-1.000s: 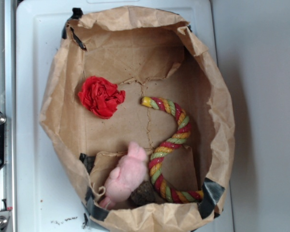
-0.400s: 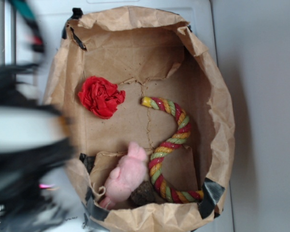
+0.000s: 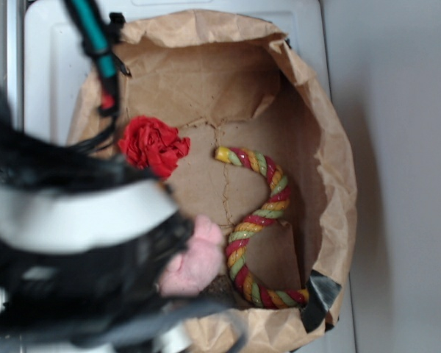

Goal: Grab the multicolored rope.

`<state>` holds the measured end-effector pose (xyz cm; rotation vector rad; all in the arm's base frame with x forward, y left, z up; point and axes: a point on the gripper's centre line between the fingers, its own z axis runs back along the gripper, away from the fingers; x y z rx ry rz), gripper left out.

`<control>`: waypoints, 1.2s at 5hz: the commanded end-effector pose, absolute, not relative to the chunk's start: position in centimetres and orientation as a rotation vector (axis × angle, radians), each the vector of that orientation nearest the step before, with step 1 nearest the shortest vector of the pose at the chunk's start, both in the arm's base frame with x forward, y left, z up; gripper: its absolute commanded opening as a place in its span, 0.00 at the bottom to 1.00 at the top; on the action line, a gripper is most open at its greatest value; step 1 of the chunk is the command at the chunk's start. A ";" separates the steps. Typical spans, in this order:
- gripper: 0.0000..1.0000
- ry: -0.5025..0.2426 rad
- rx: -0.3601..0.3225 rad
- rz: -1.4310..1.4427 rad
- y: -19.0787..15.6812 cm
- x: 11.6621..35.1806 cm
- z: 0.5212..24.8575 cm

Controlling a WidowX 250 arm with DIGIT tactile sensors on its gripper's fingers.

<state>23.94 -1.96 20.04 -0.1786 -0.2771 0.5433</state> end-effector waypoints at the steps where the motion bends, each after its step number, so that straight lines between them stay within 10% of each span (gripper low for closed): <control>1: 1.00 -0.326 -0.176 0.554 -1.2 24.0 20.2; 6: 1.00 -0.327 -0.141 0.716 0.0 27.3 17.5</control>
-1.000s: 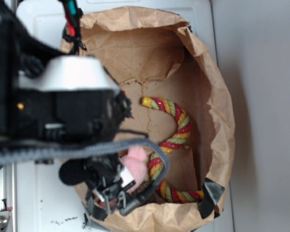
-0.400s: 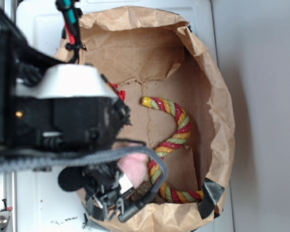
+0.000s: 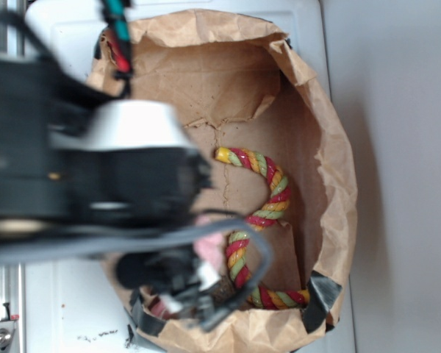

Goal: Grab the multicolored rope.

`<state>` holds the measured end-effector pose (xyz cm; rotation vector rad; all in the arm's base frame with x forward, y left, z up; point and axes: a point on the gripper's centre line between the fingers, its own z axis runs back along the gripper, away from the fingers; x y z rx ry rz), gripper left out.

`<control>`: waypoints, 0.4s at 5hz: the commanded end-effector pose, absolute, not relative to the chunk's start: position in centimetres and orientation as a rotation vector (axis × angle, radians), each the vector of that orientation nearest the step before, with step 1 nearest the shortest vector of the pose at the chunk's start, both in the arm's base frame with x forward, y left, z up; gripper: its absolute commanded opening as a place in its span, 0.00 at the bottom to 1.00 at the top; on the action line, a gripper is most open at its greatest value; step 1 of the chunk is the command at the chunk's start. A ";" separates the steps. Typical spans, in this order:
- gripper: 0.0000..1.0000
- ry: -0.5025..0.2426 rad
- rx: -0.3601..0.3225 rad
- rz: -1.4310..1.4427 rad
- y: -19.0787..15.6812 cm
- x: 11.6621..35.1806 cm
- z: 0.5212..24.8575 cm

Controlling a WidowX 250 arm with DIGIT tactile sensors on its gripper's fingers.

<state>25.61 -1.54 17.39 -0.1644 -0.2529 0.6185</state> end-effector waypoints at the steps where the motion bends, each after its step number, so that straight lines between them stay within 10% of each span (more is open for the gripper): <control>1: 1.00 -0.331 -0.113 0.778 0.6 28.3 15.6; 2: 1.00 -0.344 -0.111 0.805 1.1 29.0 14.6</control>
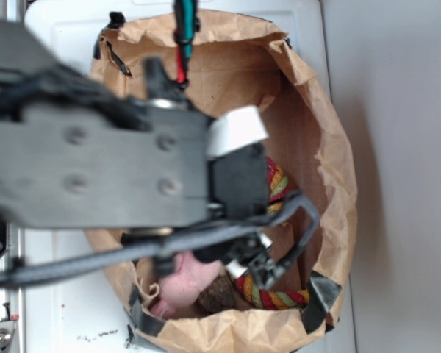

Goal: Grab the multicolored rope.

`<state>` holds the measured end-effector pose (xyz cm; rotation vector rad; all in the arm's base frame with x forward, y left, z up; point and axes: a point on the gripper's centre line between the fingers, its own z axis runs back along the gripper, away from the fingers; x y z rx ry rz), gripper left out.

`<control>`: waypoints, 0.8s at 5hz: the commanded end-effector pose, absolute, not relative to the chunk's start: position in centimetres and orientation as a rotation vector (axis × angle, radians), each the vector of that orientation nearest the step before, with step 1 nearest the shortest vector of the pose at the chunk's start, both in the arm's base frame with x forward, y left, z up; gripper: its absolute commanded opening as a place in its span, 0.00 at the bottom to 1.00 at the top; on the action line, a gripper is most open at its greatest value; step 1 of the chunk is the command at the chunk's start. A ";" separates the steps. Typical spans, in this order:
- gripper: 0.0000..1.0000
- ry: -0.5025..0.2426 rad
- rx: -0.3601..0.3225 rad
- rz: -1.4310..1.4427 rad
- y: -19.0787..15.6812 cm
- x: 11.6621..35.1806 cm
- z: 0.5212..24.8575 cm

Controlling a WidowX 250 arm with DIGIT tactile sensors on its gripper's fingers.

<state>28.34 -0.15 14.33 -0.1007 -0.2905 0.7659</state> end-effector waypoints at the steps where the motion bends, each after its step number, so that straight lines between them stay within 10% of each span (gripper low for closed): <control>1: 1.00 -0.365 -0.098 0.815 1.5 29.9 13.4; 4: 1.00 -0.385 -0.068 0.828 2.0 30.0 10.2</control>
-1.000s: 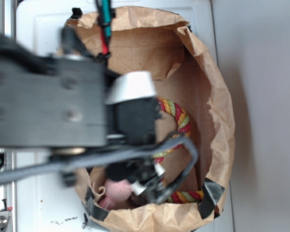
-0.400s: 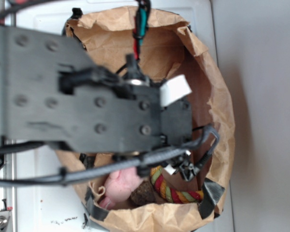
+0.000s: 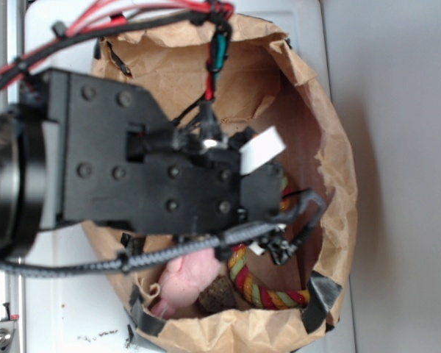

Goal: Grab the multicolored rope.

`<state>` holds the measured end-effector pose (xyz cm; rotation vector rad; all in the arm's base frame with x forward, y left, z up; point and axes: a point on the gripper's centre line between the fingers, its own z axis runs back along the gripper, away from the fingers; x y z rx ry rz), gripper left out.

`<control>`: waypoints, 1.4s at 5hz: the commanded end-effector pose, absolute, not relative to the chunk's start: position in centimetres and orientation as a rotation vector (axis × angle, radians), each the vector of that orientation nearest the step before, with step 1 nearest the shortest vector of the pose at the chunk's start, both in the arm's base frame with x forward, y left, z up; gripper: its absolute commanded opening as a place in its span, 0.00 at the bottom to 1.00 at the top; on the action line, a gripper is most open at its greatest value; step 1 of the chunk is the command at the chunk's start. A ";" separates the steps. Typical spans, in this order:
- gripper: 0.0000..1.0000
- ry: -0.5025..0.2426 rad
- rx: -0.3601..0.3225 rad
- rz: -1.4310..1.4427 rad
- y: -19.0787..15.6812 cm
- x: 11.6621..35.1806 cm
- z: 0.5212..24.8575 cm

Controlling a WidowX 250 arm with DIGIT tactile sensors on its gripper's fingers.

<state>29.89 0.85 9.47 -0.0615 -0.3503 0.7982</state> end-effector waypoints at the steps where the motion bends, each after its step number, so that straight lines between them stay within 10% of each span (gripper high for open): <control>1: 1.00 -0.372 -0.081 0.833 1.4 29.6 10.4; 7: 1.00 -0.392 -0.079 0.792 -0.7 31.5 8.5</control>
